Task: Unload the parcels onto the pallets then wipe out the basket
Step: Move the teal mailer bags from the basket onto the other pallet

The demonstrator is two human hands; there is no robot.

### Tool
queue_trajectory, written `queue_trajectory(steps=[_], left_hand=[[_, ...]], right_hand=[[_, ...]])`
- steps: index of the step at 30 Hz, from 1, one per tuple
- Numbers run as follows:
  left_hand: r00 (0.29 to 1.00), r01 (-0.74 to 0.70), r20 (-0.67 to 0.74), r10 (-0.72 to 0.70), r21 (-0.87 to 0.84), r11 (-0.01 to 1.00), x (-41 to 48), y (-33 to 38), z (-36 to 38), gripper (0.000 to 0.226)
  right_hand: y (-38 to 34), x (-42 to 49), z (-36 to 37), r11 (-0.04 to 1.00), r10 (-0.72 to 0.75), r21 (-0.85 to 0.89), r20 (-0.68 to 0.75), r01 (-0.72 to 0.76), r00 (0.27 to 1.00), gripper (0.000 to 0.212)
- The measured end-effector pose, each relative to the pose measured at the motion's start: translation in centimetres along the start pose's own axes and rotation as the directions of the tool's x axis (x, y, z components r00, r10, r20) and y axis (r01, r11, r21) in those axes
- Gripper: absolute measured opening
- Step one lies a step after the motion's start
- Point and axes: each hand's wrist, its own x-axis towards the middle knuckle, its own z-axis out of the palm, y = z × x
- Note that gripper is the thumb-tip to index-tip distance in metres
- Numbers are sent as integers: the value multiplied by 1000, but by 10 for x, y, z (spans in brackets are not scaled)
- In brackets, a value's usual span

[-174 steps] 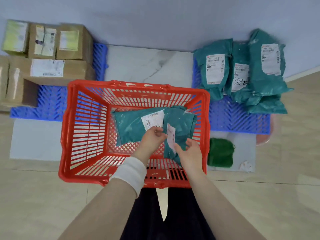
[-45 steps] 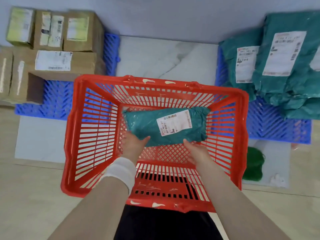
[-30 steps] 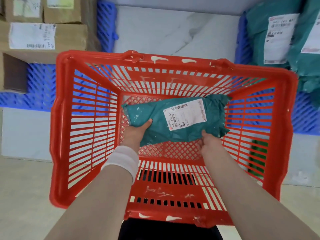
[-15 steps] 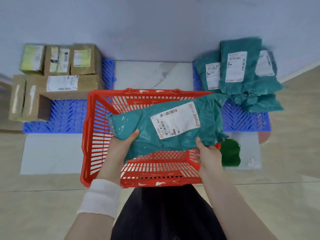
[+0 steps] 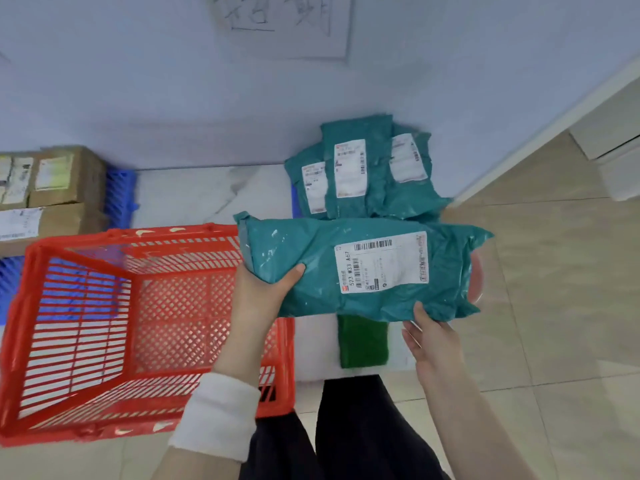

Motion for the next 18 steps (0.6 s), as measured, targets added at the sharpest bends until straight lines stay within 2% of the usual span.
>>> queue_trajectory(steps=[4, 7, 10, 14, 18], left_hand=[[998, 52, 14, -53, 65, 997, -3, -5, 72, 71], [992, 118, 29, -122, 116, 986, 4, -18, 97, 67], [972, 218, 54, -228, 151, 964, 17, -37, 108, 70], [945, 317, 43, -323, 113, 942, 37, -70, 125, 56], [879, 477, -11, -477, 16, 879, 52, -113, 149, 67]], right_hand=[[-33, 51, -46, 984, 113, 140, 1, -112, 994, 11], [-46, 84, -63, 958, 155, 233, 67, -166, 986, 26], [-49, 115, -67, 979, 143, 143, 47, -149, 989, 46], [-38, 153, -66, 987, 150, 70, -63, -146, 987, 47], [-18, 192, -59, 976, 216, 77, -153, -206, 964, 52]])
